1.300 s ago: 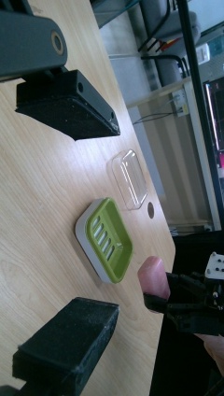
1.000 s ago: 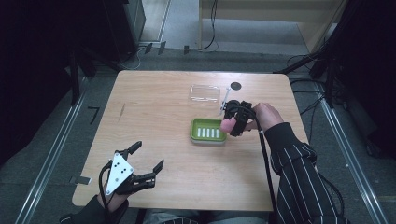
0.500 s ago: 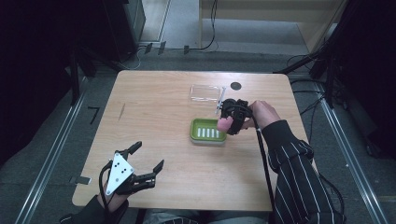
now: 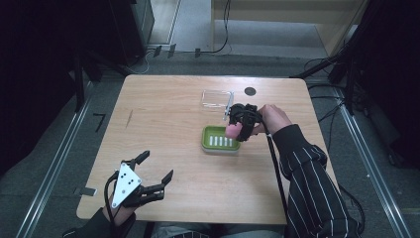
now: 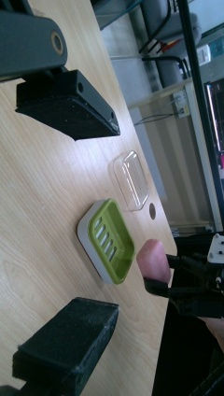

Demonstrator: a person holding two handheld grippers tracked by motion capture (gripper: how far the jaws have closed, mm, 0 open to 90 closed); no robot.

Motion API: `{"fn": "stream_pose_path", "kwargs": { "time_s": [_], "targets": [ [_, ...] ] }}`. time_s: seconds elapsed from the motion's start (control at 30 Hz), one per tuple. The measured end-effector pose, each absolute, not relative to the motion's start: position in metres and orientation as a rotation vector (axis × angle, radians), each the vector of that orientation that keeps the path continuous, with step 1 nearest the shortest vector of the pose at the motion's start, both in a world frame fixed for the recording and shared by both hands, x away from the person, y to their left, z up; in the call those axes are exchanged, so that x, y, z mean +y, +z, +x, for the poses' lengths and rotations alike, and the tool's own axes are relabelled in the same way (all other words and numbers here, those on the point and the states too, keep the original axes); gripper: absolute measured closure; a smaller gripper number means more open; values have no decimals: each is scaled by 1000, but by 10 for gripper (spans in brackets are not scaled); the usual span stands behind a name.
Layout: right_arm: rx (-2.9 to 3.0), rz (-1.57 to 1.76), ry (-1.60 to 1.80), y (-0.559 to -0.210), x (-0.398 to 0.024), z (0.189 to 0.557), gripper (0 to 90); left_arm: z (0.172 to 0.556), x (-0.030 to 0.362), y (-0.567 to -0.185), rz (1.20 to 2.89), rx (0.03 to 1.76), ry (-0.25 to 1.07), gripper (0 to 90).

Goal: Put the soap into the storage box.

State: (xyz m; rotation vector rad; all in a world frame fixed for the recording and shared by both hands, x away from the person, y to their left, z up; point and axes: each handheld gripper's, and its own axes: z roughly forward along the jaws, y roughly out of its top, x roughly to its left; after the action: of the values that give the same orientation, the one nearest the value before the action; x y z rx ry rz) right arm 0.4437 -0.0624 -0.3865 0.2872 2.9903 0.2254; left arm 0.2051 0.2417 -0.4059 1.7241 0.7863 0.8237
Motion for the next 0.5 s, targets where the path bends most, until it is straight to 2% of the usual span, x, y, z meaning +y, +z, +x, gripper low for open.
{"fn": "stream_pose_path", "kwargs": {
  "time_s": [0.5],
  "targets": [
    [2997, 227, 239, -387, -48, 447, 392, 203, 243, -406, 1722, 793, 832, 136]
  ]
}}
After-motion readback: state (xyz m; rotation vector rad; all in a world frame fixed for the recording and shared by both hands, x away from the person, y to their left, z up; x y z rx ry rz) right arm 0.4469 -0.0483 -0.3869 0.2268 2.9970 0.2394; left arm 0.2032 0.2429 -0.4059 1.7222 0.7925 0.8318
